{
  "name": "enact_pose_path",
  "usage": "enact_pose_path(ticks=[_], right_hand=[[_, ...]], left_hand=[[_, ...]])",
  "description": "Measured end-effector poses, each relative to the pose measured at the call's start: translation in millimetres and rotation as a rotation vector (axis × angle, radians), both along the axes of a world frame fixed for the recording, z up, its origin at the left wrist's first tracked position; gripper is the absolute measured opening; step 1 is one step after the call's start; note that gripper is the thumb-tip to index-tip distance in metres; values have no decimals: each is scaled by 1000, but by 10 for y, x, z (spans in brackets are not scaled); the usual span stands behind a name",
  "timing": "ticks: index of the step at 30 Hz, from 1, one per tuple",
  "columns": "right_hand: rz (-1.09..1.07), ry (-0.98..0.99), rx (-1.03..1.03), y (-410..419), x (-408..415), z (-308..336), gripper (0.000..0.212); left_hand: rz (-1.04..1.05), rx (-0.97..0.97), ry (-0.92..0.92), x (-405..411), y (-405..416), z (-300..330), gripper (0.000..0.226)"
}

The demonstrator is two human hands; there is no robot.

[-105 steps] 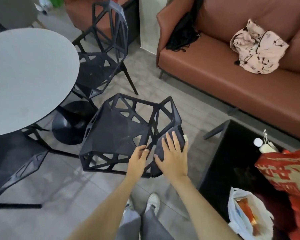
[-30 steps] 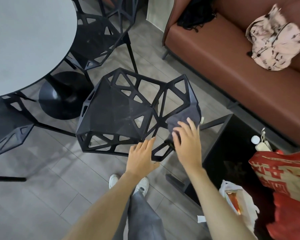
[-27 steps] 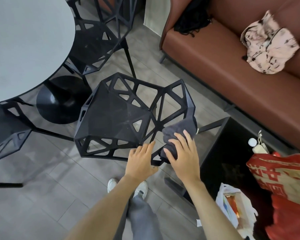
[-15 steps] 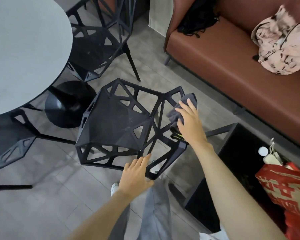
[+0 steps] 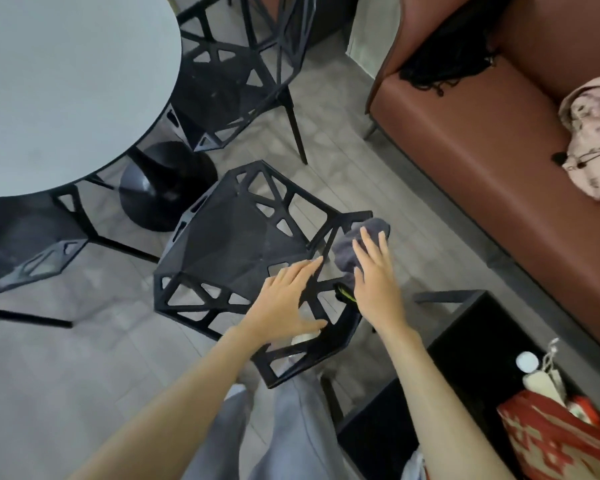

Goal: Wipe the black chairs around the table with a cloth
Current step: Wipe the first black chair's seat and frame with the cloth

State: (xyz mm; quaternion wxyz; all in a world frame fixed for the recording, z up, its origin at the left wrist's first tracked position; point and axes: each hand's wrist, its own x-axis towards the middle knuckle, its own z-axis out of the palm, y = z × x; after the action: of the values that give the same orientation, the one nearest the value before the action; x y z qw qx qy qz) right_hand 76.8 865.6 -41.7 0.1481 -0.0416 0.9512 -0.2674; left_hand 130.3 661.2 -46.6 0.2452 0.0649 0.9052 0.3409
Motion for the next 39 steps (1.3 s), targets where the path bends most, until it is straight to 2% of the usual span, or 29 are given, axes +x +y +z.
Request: enact_pose_path(ticks=[3,7,16,18,22,25,27,32,35,37,39], right_hand=[[1,-8,73,8,263,-6,51],[27,-28,78,-11,21,-17,51],[113,-57,93,-19,-962,-252,41],[114,-26,106,14,-843,-248,43],[90,-8,125,80,-33,-84,51],[147,60,155,129,525,41,49],[175,80,191,133,561,56,46],[238,104,301,-5,-242,-113,40],[177,73,285,-66,-794,-285,36],[144,20,270,-104,-1004,-326,34],[218,15,356,-87,-1034,-321,40]], left_hand=[[-53,13,-167,-98,-65,44,126],[-256,-58,-270,45,58,77,142],[-146,0,-193,254,117,-37,131],[-114,6,-188,315,116,-52,131],[-102,17,-162,367,127,-38,130],[-119,14,-170,329,133,-12,132],[-87,34,-184,337,128,9,133],[8,64,-192,440,110,7,134],[49,71,-224,483,108,-32,135],[67,66,-211,506,107,-46,135],[69,50,-167,530,118,-38,133]])
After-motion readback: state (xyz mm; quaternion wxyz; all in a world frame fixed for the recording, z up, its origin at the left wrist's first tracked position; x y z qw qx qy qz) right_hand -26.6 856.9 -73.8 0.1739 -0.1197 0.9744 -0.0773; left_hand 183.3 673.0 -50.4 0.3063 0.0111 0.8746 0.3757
